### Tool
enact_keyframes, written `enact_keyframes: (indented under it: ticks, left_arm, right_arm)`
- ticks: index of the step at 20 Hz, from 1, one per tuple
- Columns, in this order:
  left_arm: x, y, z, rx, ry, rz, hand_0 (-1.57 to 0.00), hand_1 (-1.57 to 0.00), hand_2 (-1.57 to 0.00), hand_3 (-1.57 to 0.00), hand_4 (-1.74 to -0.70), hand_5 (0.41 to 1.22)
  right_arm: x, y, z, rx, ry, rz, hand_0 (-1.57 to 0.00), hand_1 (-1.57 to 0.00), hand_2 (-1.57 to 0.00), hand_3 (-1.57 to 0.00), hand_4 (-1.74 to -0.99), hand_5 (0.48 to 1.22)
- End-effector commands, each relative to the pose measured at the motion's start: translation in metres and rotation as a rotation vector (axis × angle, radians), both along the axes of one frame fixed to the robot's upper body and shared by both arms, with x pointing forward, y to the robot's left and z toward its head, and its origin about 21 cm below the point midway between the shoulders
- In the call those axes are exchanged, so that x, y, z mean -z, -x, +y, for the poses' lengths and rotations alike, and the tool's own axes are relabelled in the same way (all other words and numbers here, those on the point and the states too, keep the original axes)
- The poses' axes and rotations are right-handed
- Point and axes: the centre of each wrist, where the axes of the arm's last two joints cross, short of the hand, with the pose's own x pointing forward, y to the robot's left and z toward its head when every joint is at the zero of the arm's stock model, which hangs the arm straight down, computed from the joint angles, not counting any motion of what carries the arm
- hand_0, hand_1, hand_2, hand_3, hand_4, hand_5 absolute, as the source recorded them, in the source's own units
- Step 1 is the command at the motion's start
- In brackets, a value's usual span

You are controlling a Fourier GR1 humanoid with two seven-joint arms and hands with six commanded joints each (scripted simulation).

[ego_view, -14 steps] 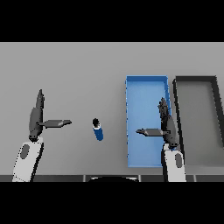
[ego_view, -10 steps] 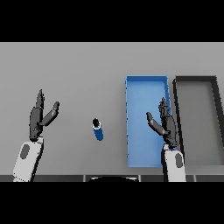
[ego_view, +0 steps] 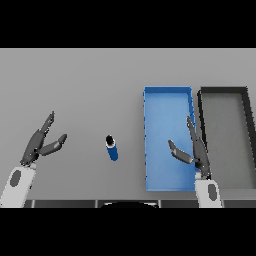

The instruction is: Pick up the blue pipe and place it into the blue bin.

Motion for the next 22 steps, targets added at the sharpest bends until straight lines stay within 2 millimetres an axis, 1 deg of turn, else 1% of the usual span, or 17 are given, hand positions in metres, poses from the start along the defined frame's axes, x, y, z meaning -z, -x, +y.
enact_keyframes:
  ticks: [1,2,3,4,5,7,9,10,11,12,13,14,16,17,22]
  left_arm:
    - [0.001,0.004,-0.003,0.034,0.005,0.001,0.00,0.00,0.00,0.00,-0.97,0.594]
    - [-0.004,0.007,-0.001,0.074,-0.001,0.005,0.00,0.00,0.00,0.00,-0.98,0.584]
    - [-0.008,0.008,-0.003,0.101,-0.009,0.017,0.00,0.00,0.00,0.00,-0.99,0.573]
    - [-0.009,0.013,-0.006,0.145,-0.021,0.040,0.00,0.00,0.00,0.00,-1.01,0.561]
    - [-0.008,0.019,-0.009,0.184,-0.024,0.055,0.00,0.00,0.00,0.00,-1.03,0.549]
    - [-0.005,0.020,-0.029,0.256,-0.022,0.086,0.00,0.00,0.00,0.00,-1.07,0.522]
    - [-0.001,0.026,-0.042,0.314,-0.031,0.147,0.00,0.00,0.00,0.00,-1.11,0.497]
    - [0.002,0.029,-0.055,0.338,-0.035,0.148,0.00,0.00,0.00,0.00,-1.13,0.485]
    - [0.004,0.033,-0.061,0.357,-0.046,0.156,0.00,0.00,0.00,0.00,-1.13,0.475]
    - [0.007,0.033,-0.068,0.372,-0.057,0.181,0.00,0.00,0.00,0.00,-1.14,0.464]
    - [0.007,0.033,-0.071,0.392,-0.061,0.178,0.00,0.00,0.00,0.00,-1.14,0.455]
    - [0.009,0.032,-0.075,0.403,-0.050,0.179,0.00,0.00,0.00,0.00,-1.14,0.450]
    - [0.018,0.031,-0.091,0.420,-0.033,0.186,0.00,0.00,0.00,0.00,-1.15,0.451]
    - [0.021,0.027,-0.099,0.429,-0.029,0.185,0.00,0.00,0.00,0.00,-1.15,0.452]
    - [0.034,0.016,-0.135,0.435,0.023,0.158,0.00,0.00,0.00,0.00,-1.15,0.460]
  right_arm:
    - [0.000,0.001,0.004,-0.008,0.000,0.004,0.00,0.00,0.00,0.00,-1.197,0.621]
    - [0.000,0.001,0.004,-0.006,0.009,0.010,0.00,0.00,0.00,0.00,-1.192,0.621]
    - [0.000,-0.001,0.002,-0.001,0.023,0.011,0.00,0.00,0.00,0.00,-1.181,0.619]
    - [0.000,-0.001,0.003,-0.009,0.016,0.012,0.00,0.00,0.00,0.00,-1.180,0.617]
    - [0.004,-0.002,0.003,-0.009,0.014,0.016,0.00,0.00,0.00,0.00,-1.179,0.616]
    - [0.002,-0.003,0.004,-0.017,0.014,0.005,0.00,0.00,0.00,0.00,-1.174,0.616]
    - [0.000,-0.002,0.006,-0.011,0.025,0.010,0.00,0.00,0.00,0.00,-1.164,0.617]
    - [0.000,-0.002,0.004,-0.006,0.011,0.016,0.00,0.00,0.00,0.00,-1.174,0.618]
    - [-0.003,-0.001,0.002,-0.004,0.006,0.010,0.00,0.00,0.00,0.00,-1.182,0.618]
    - [-0.002,-0.002,0.003,-0.005,0.001,0.022,0.00,0.00,0.00,0.00,-1.189,0.619]
    - [0.001,0.000,0.005,-0.006,-0.007,0.024,0.00,0.00,0.00,0.00,-1.195,0.617]
    - [-0.001,0.001,0.003,0.000,-0.007,0.018,0.00,0.00,0.00,0.00,-1.197,0.615]
    - [0.002,0.002,0.006,-0.003,-0.004,0.017,0.00,0.00,0.00,0.00,-1.213,0.625]
    - [0.000,0.001,0.007,-0.010,-0.010,0.018,0.00,0.00,0.00,0.00,-1.218,0.627]
    - [0.000,0.002,0.003,0.003,0.000,0.028,0.00,0.00,0.00,0.00,-1.202,0.621]
